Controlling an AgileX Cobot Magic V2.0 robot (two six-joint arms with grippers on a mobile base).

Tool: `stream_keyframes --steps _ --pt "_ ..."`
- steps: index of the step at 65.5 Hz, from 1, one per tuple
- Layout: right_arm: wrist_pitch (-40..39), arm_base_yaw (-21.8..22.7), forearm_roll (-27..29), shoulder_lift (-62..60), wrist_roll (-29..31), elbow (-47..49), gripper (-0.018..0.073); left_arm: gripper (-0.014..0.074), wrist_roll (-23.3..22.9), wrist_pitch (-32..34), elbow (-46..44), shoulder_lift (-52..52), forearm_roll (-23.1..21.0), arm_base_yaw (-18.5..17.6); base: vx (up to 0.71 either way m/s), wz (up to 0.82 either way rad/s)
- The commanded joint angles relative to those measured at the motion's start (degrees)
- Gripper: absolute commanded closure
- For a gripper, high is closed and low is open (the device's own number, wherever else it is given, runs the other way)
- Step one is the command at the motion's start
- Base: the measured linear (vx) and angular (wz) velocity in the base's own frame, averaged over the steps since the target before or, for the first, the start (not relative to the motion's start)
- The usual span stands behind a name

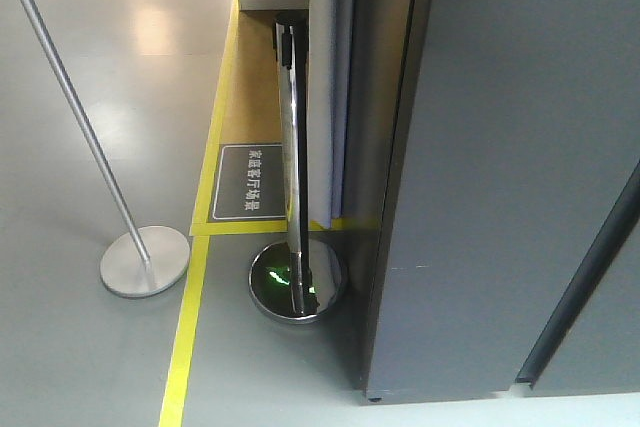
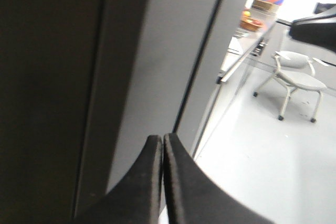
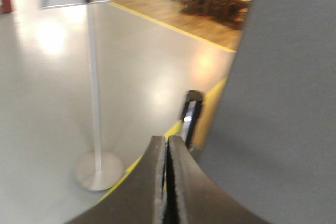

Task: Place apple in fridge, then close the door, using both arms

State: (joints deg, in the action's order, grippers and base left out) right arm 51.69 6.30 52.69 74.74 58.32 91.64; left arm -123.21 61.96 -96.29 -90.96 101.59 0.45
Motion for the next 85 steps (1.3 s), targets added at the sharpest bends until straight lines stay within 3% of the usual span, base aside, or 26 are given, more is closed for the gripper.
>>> stream_keyframes --steps 1,14,25,35,53,64,85 --pt "-1.43 -0.08 1.56 -5.18 -0.28 -3.14 0.0563 0.0605 -0.07 1.35 -0.11 5.55 2.07 0.14 0.0 0.0" --pt "-5.12 -0.08 2.04 -18.31 0.86 -20.97 0.0563 0.0605 -0.07 1.33 10.91 15.28 2.07 0.14 0.0 0.0" --pt "-6.12 -0.08 1.86 -30.41 1.64 -37.12 0.0563 0.0605 1.6 -0.3 26.98 26.23 2.07 0.14 0.0 0.0" --pt "-6.05 -0.08 1.86 -40.02 1.64 -51.68 0.0563 0.0605 5.52 -6.22 45.48 38.28 2.07 0.14 0.0 0.0" --pt "-6.23 -0.08 1.86 -53.94 1.64 -67.22 0.0563 0.0605 5.46 -19.59 73.66 56.67 1.43 0.14 0.0 0.0" --pt "-4.23 -0.08 2.21 -56.78 1.64 -68.5 0.0561 0.0605 5.39 -21.71 80.37 62.14 0.53 0.14 0.0 0.0" --pt "-3.73 -0.08 2.25 -56.88 1.64 -68.5 0.0561 0.0605 5.39 -21.7 80.8 63.37 -4.56 0.14 0.0 0.0"
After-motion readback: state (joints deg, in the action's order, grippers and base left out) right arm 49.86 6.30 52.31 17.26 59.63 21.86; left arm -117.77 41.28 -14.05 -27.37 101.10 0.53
